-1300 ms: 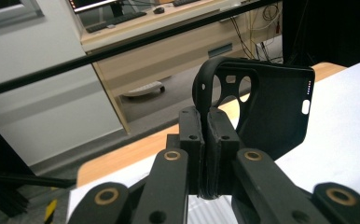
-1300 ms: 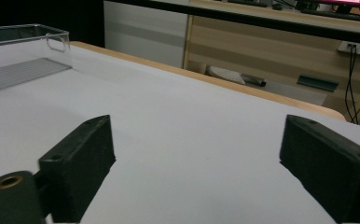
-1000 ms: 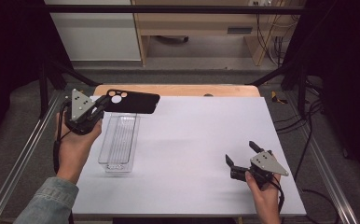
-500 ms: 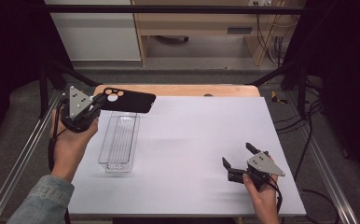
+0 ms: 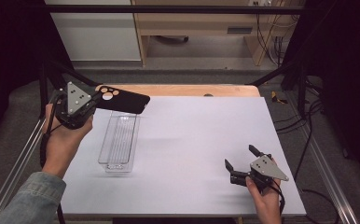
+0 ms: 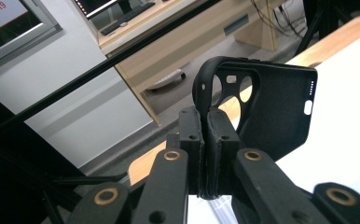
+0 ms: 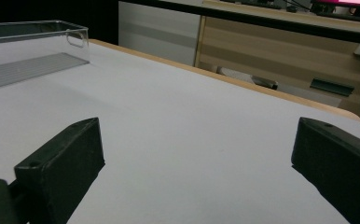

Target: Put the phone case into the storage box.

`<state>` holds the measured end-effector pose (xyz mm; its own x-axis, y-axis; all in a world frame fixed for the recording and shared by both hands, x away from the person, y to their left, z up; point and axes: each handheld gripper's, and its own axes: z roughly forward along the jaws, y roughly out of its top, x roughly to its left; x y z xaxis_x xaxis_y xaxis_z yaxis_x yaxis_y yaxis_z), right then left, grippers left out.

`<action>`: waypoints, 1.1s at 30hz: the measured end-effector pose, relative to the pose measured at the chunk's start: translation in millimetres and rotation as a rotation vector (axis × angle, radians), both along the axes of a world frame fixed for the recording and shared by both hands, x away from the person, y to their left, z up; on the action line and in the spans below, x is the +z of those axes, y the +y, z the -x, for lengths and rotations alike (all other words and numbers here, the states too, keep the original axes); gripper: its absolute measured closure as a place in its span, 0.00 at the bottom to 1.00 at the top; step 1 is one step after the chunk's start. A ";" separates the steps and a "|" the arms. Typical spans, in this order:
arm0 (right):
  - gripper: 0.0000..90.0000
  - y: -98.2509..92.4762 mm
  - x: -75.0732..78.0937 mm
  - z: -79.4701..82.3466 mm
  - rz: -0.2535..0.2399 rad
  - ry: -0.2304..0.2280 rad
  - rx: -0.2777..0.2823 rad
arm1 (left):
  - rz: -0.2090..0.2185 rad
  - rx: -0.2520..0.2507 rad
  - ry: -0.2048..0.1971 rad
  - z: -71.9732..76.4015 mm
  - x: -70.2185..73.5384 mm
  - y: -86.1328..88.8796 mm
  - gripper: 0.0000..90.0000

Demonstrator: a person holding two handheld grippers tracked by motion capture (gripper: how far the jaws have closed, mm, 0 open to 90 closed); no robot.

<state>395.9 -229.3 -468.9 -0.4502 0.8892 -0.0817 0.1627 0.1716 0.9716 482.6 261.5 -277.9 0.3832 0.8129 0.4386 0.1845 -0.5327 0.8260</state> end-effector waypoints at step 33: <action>0.03 2.3 -5.7 -2.9 -0.006 0.017 0.025 | -0.298 -0.009 0.043 -10.9 -4.0 16.7 0.95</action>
<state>398.9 -227.0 -474.6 -0.4733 0.8782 -0.0687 0.1754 0.1704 0.9696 493.5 278.3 -282.0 0.4132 0.6473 0.6405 0.2105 -0.7522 0.6244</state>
